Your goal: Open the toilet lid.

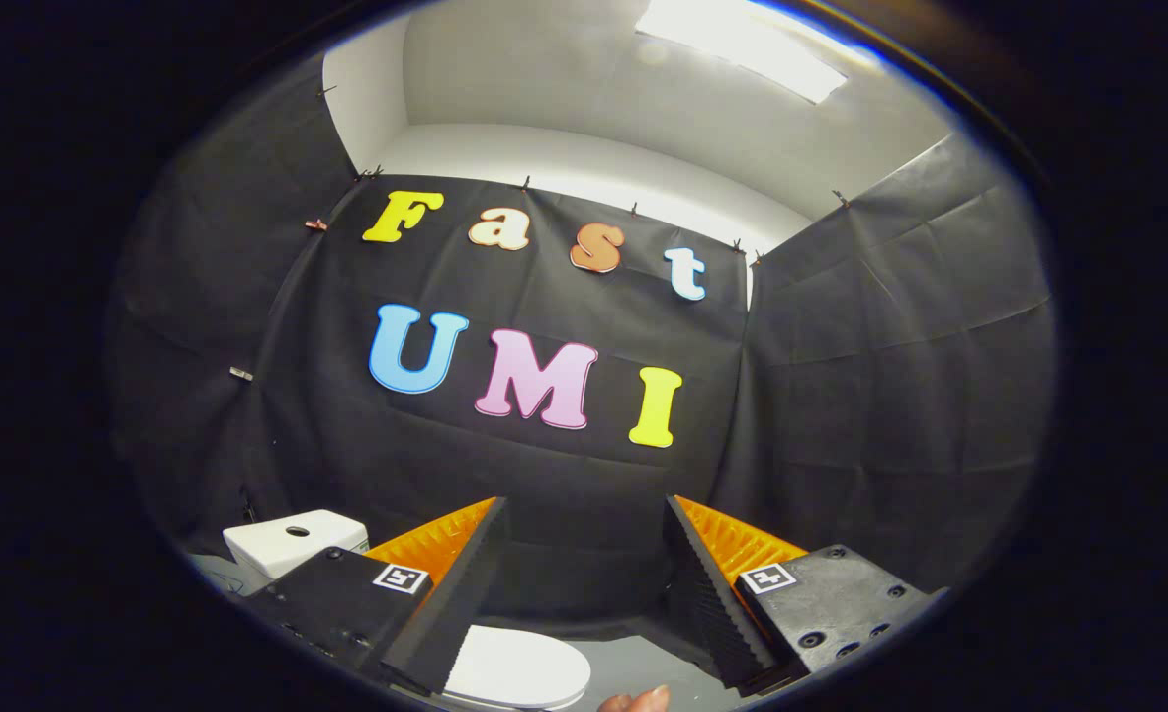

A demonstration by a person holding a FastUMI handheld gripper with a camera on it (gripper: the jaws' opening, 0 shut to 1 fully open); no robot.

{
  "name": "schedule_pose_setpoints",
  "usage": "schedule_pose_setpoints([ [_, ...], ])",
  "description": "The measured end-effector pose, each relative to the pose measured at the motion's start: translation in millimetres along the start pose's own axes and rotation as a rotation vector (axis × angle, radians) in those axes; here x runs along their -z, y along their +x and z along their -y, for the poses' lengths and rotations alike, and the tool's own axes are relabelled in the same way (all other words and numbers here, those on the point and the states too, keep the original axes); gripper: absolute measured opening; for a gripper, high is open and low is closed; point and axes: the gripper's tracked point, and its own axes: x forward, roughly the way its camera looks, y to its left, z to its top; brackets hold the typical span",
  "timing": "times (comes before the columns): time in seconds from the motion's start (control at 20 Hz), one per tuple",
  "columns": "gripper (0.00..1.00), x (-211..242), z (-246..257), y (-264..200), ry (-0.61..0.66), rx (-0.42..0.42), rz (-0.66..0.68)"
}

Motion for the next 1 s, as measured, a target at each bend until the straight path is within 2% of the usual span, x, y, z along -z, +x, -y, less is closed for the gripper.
schedule_pose_setpoints([
  [0.3, 0.98, 13, -12, 2, 0.013, -0.032, -0.041],
  [0.45, 0.98, 16, -15, 3, 0.029, -0.043, -0.01],
  [0.75, 0.98, 67, -17, 9, 0.028, -0.039, 0.009],
  [1.0, 0.99, 123, -30, 8, 0.031, -0.076, -0.006],
])
